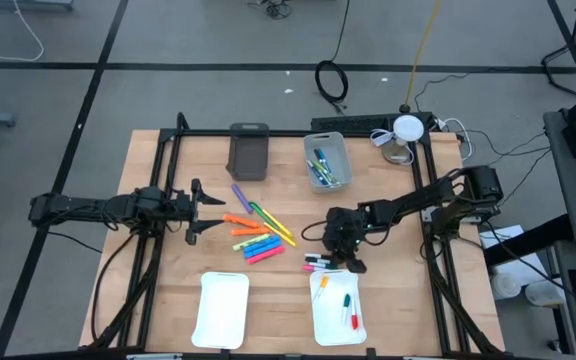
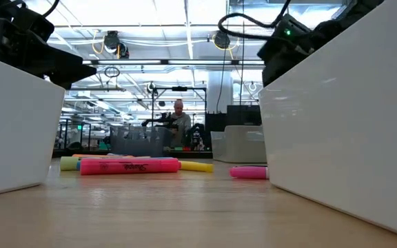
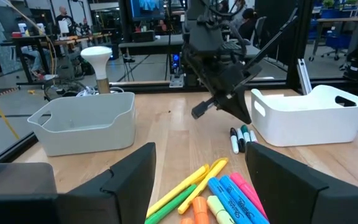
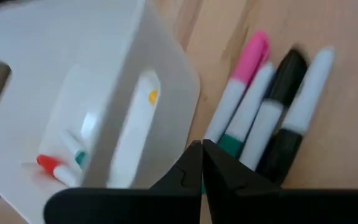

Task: Pick & Place Markers
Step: Adjust the highlighter pens on the table

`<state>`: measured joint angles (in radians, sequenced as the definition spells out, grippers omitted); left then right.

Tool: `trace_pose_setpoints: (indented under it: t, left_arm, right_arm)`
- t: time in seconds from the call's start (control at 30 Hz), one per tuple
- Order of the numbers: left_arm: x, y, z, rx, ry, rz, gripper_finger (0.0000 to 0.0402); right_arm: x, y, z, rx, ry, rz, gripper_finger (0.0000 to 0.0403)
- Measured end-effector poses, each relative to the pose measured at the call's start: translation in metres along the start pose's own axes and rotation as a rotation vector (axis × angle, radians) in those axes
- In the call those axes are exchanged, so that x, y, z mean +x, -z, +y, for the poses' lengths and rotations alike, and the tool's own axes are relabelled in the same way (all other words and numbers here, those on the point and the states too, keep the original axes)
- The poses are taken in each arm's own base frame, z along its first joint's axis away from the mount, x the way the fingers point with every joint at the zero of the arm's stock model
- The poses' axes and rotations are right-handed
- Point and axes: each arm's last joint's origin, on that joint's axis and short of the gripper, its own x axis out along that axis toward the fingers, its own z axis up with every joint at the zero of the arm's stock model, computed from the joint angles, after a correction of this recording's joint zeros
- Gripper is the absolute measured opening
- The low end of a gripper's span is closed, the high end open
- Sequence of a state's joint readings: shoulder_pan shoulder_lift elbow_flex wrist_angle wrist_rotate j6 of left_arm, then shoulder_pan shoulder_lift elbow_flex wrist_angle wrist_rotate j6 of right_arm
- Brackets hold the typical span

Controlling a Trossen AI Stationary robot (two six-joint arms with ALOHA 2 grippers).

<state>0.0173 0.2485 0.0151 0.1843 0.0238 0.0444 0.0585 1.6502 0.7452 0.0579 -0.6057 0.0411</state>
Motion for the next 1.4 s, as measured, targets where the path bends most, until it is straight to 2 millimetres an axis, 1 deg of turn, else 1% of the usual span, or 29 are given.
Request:
trace_pose_setpoints:
  t: [0.13,0.2,0.6,0.73,0.83,1.17,1.27,1.4]
  left_arm:
    - [0.000,0.000,0.000,0.000,0.000,0.000,0.0251]
    - [0.000,0.000,0.000,0.000,0.000,0.000,0.0251]
    - [0.000,0.000,0.000,0.000,0.000,0.000,0.0251]
    - [0.000,0.000,0.000,0.000,0.000,-0.001,0.0251]
    - [0.000,0.000,0.000,0.000,0.000,0.000,0.0251]
    - [0.000,0.000,0.000,0.000,0.000,0.000,0.0251]
    - [0.000,0.000,0.000,0.000,0.000,0.000,0.0251]
    - [0.000,0.000,0.000,0.000,0.000,0.000,0.0251]
  right_arm:
    - [0.007,0.004,-0.004,0.015,0.008,0.026,0.0000]
    - [0.009,0.008,-0.007,0.028,0.049,0.047,0.0000]
    - [0.007,-0.001,-0.017,-0.069,0.335,-0.031,0.0000]
    - [0.005,-0.005,-0.017,-0.084,0.363,-0.070,0.0000]
    - [0.003,-0.007,-0.014,-0.078,0.321,-0.081,0.0000]
    - [0.006,-0.010,0.002,-0.042,-0.012,-0.092,0.0000]
    - [0.010,-0.007,0.008,-0.038,-0.026,-0.061,0.0000]
    - [0.015,-0.003,0.010,-0.029,-0.029,-0.027,0.0000]
